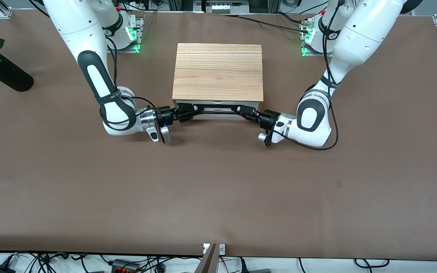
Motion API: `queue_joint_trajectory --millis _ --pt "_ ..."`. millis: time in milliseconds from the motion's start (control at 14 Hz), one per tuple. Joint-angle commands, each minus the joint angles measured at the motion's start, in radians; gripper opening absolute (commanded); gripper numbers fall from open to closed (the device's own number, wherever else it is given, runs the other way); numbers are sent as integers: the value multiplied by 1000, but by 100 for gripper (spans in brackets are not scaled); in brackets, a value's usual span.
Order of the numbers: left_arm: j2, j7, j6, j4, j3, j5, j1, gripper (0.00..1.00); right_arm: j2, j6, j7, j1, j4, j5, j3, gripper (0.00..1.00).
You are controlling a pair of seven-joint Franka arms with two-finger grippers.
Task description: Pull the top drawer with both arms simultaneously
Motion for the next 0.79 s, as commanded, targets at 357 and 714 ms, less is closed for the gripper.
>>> queue_joint_trajectory --millis 357,714 --pt "-5 24 -6 -7 -8 -48 13 18 -14 -11 -32 -2 -14 25 6 14" --pt "29 24 -3 53 -5 -63 22 18 -12 -10 -32 -7 -5 25 6 14"
